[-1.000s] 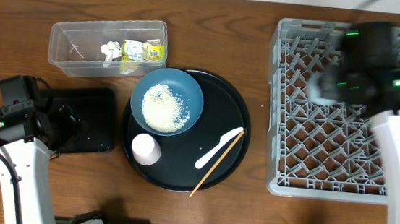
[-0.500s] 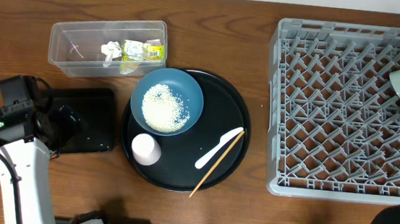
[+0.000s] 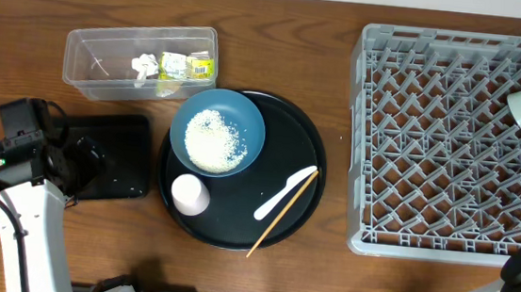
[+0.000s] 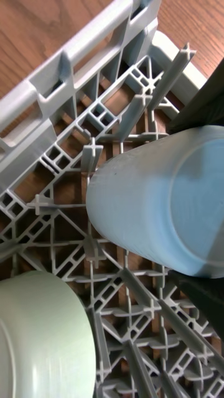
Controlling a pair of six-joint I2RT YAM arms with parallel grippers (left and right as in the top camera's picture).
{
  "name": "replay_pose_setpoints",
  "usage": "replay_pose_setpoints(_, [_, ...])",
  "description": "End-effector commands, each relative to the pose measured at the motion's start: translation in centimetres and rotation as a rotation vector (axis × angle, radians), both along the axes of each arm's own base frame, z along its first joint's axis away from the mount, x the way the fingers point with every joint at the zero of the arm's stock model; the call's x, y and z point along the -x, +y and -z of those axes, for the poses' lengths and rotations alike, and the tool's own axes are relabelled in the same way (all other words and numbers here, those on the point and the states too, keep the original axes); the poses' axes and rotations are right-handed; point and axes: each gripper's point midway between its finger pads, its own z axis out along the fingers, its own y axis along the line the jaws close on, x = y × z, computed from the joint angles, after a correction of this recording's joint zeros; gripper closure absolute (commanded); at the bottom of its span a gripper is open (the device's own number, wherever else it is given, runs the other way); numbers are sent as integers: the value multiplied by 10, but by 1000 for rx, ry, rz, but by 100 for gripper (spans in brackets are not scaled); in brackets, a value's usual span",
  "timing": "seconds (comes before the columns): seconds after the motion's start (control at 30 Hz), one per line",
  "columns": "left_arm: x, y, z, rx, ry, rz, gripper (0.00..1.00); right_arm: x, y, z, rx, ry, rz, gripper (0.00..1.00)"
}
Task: Sort waste into correct bins and load items into the dishwasher rack
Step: 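Place the light-blue cup in the rack's right side and release, then grasp the white cup on the platter with the right gripper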
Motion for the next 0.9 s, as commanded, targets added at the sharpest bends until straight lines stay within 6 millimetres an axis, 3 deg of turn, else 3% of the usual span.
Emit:
replay_pose_setpoints(0.0, [1, 3, -3, -10, -6, -24, 2, 2, 1, 8, -16, 19, -11, 56])
replay_pose_setpoints(0.07, [1, 3, -3, -10, -6, -24, 2, 3, 3, 8, -26, 23, -13, 34])
replay_pose_setpoints(0.13, [1, 3, -3, -11, -6, -24, 2, -1, 12, 4, -66, -11, -29, 27])
replay_pose_setpoints(0.2, [1, 3, -3, -11, -6, -24, 2, -7, 20, -6, -100, -59, -47, 23])
replay_pose_setpoints(0.3, [1, 3, -3, -10, -6, -24, 2, -20, 35, -37, -125, -159, -106, 22])
replay_pose_setpoints(0.4, [1, 3, -3, -10, -6, -24, 2, -35, 69, -79, -154, -277, -238, 23])
replay_pose_setpoints(0.5, [1, 3, -3, -11, -6, -24, 2, -46, 126, -113, -183, -359, -439, 24])
replay_pose_setpoints(0.6, [1, 3, -3, -11, -5, -24, 2, -50, 198, -129, -212, -369, -660, 24])
replay_pose_setpoints(0.7, [1, 3, -3, -11, -5, -24, 2, -49, 273, -130, -247, -333, -888, 24])
replay_pose_setpoints(0.87, [1, 3, -3, -11, -5, -24, 2, -36, 403, -111, -282, -269, -1266, 24])
